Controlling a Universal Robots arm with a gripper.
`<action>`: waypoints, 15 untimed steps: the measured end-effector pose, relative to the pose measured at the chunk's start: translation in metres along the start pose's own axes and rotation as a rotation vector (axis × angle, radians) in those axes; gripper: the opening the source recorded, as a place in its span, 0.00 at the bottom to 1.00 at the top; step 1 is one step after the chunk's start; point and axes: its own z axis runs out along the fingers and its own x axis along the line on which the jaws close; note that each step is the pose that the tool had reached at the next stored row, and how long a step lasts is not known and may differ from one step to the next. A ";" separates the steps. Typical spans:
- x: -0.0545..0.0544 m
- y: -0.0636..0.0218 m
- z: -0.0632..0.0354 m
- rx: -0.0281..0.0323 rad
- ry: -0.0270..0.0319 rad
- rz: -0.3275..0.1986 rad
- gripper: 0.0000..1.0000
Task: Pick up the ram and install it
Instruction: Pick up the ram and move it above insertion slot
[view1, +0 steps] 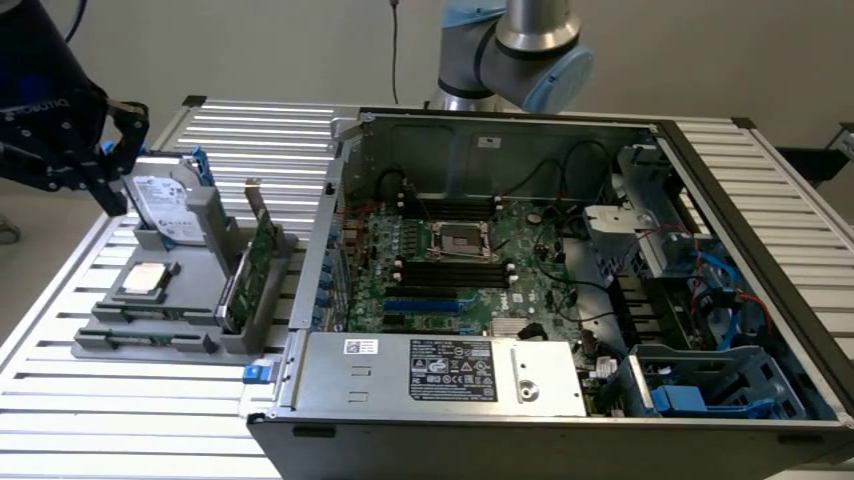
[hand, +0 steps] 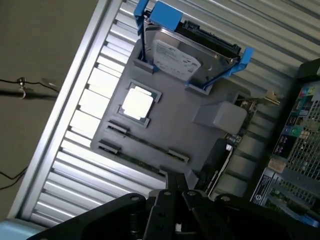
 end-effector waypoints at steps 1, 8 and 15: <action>0.000 0.0000 0.0005 0.0014 -0.0045 -0.016 0.11; 0.000 0.0000 0.0026 -0.0005 -0.0131 -0.139 0.11; 0.000 0.0000 0.0036 -0.0031 0.0134 -0.251 0.11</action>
